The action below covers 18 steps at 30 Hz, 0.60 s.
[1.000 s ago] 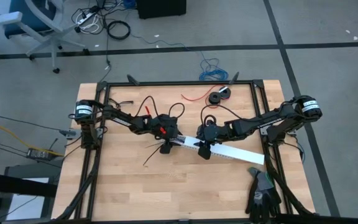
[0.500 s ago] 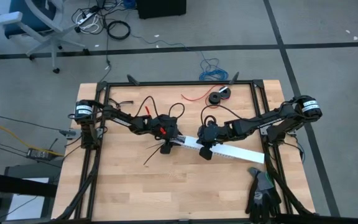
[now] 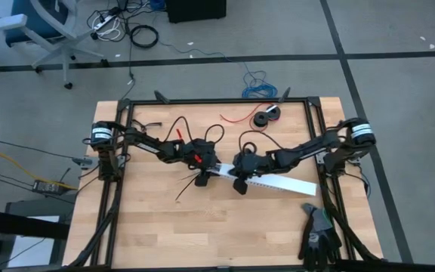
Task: Ziptie cables
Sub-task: Close the white cable duct
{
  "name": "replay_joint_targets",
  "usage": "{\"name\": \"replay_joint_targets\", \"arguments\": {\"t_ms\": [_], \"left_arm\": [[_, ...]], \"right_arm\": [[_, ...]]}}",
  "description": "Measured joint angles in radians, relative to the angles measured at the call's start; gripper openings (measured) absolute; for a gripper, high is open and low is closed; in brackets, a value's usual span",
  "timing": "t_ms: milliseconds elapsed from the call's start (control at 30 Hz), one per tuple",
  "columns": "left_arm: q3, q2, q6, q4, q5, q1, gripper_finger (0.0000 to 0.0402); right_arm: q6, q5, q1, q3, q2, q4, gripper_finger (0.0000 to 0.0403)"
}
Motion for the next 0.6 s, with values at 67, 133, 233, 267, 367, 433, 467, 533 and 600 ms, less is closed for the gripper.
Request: {"name": "replay_joint_targets", "arguments": {"t_ms": [67, 133, 233, 267, 367, 433, 467, 533, 600], "left_arm": [[0.0, 0.0, -0.001, 0.0, 0.0, 0.0, 0.0249], [0.0, 0.0, -0.001, 0.002, 0.0, 0.0, 0.0249], [0.0, 0.0, -0.029, 0.006, 0.0, -0.001, 0.0249], [0.0, 0.0, -0.038, 0.007, -0.001, -0.001, 0.025], [0.0, 0.0, -0.042, 0.007, -0.005, -0.001, 0.0259], [0.0, 0.001, -0.028, 0.008, -0.005, -0.001, 0.0267], [0.0, 0.0, -0.027, 0.01, -0.005, -0.001, 0.0272], [0.0, -0.005, -0.027, 0.008, -0.004, 0.001, 0.0279], [0.0, -0.025, -0.021, -0.008, -0.004, 0.008, 0.0283]], "right_arm": [[-0.045, -0.01, -0.011, 0.013, 0.04, 0.069, 0.0001], [-0.075, -0.015, -0.018, 0.03, 0.06, 0.09, 0.0], [-0.09, -0.016, -0.024, 0.038, 0.063, 0.087, 0.0], [-0.09, -0.016, -0.025, 0.038, 0.063, 0.086, 0.0], [-0.089, -0.016, -0.025, 0.038, 0.063, 0.077, 0.0], [-0.088, -0.017, -0.025, 0.04, 0.063, 0.067, 0.0], [-0.088, -0.017, -0.025, 0.04, 0.063, 0.063, 0.0], [-0.086, -0.017, -0.025, 0.04, 0.062, 0.059, 0.0], [-0.085, -0.016, -0.025, 0.04, 0.062, 0.057, 0.0]]}}
